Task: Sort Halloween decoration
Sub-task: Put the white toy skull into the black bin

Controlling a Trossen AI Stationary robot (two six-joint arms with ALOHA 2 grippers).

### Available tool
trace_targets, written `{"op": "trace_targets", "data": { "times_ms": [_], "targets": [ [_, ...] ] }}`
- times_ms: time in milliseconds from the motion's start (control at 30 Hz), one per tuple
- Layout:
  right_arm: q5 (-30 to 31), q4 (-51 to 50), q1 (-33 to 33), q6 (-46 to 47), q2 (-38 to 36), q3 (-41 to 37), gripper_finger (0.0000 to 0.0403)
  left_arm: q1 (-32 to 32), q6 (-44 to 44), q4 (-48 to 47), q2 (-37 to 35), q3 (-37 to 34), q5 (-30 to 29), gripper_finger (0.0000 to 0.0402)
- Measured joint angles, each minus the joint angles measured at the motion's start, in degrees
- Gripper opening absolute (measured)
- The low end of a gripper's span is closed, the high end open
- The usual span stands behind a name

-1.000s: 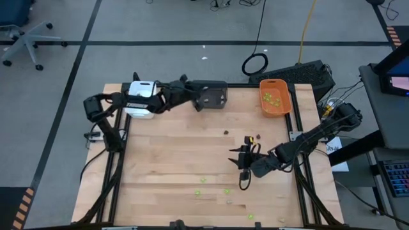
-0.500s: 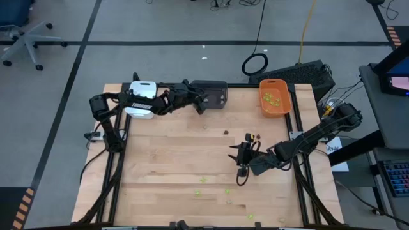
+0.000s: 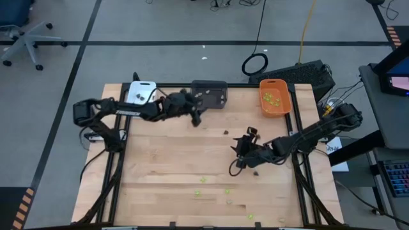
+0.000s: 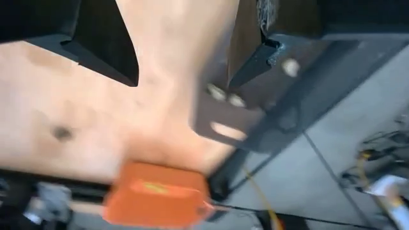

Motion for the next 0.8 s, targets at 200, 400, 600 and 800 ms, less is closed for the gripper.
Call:
{"op": "trace_targets", "data": {
  "times_ms": [200, 400, 600, 800],
  "targets": [
    [-0.15, 1.24, -2.61, -1.52, 0.59, 0.00, 0.0153, -7.02, -1.47, 0.66, -1.84, -5.55, 0.02, 0.0237],
    [-4.22, 9.47, -3.62, -4.55, 3.99, -0.04, 0.0153, -11.41, -1.45, 5.24, 0.63, -9.85, -1.74, 0.0237],
    [-11.02, 17.82, -3.60, -9.37, 7.73, -0.03, 0.0153, -10.32, 2.17, 9.81, 6.18, -10.59, -0.49, 0.0234],
    [-18.27, 16.65, -3.56, -9.48, 8.08, -0.01, 0.0153, -6.08, 7.10, 11.78, 9.47, -10.52, 9.77, 0.0203]
  ]
}}
